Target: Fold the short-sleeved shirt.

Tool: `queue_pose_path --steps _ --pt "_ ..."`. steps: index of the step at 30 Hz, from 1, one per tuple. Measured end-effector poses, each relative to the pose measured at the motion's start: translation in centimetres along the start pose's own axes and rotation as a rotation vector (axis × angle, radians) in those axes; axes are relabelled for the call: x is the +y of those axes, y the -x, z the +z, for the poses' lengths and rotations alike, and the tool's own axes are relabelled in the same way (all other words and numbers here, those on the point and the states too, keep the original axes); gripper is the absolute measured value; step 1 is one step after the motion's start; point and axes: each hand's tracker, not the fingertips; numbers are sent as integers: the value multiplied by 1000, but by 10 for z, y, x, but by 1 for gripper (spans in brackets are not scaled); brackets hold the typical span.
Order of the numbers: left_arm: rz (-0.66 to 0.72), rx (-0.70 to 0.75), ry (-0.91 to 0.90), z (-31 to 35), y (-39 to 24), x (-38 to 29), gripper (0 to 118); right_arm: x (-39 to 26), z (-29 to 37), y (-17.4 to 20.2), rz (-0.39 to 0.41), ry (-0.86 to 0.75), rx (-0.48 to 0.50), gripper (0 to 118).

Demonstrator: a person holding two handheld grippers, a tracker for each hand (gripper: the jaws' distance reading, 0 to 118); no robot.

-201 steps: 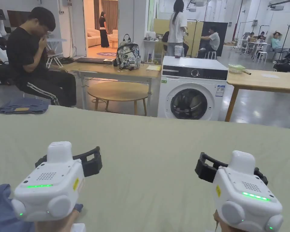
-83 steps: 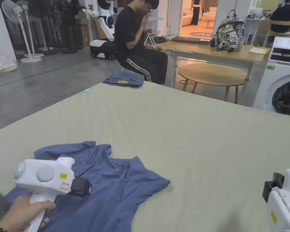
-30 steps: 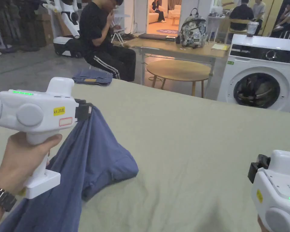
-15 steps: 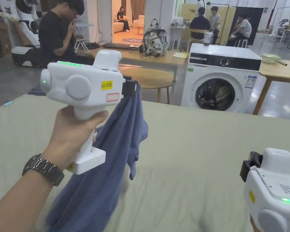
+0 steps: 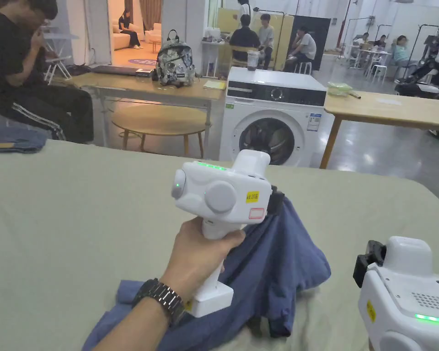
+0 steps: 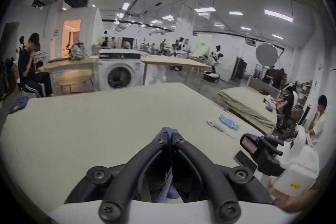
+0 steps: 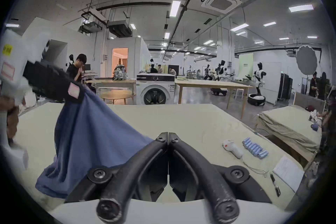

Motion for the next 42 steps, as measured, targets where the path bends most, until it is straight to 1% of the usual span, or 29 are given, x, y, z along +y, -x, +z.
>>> queue_pose_path --steps 2,5,6,7,8,9,10,11,15,18,20,21,22,23,24,25,26,28,29,31,33,35,37,39,42 --pt "14 -21 59 -18 -7 -17 0 -5 1 -7 -1 15 -14 0" --pt "32 -27 101 -34 -17 -41 0 -13 2 -13 -4 39 -20 0" --pt "30 -20 105 -37 -18 -46 4 -15 3 -14 -4 46 -23 0" --pt "33 -18 106 -37 -19 -52 17 -17 3 -15 -4 54 -23 0" --pt "36 -21 106 -35 -19 -55 36 -19 3 -16 -4 59 -23 0" --pt "40 -37 103 -33 -17 -57 64 -20 3 -16 -4 63 -25 0" --pt "44 -43 105 -31 -16 -58 73 -21 3 -16 -4 68 -24 0" --pt "49 -37 96 -23 -17 -60 70 -21 3 -16 -5 72 -22 0" --pt "56 11 51 5 -7 -58 74 -20 2 -11 -11 74 -11 0" --pt "49 88 15 31 5 -62 74 -17 1 -3 -14 68 7 0" --pt "62 120 -8 50 15 -69 73 -16 2 3 -14 61 22 0" --pt "70 158 -21 60 20 -74 73 -15 2 7 -13 58 28 0" --pt "72 189 -35 70 25 -80 69 -14 2 9 -15 55 37 0" --pt "76 223 -49 79 31 -86 59 -14 2 13 -17 53 47 0" --pt "87 262 -56 87 36 -93 46 -14 1 16 -16 53 53 0" --pt "95 292 -55 96 43 -100 27 -14 1 20 -16 53 60 0" --pt "107 318 -53 103 49 -108 17 -15 -1 22 -17 55 70 0" --pt "137 342 -48 117 61 -121 3 -16 -3 29 -15 58 82 0" --pt "152 381 -50 124 66 -129 0 -16 -4 32 -13 59 86 0" --pt "166 434 -46 134 78 -141 0 -17 -7 37 -11 58 93 0" --pt "186 452 -34 142 89 -149 0 -17 -10 42 -18 62 105 0" --pt "209 499 1 144 104 -153 0 -17 -13 46 -20 65 114 0" --pt "241 506 13 145 121 -155 0 -17 -14 50 -13 69 125 0" --pt "296 506 62 140 143 -155 0 -17 -16 52 -8 69 131 0" --pt "387 459 133 125 178 -153 0 -17 -19 52 -4 74 136 0"
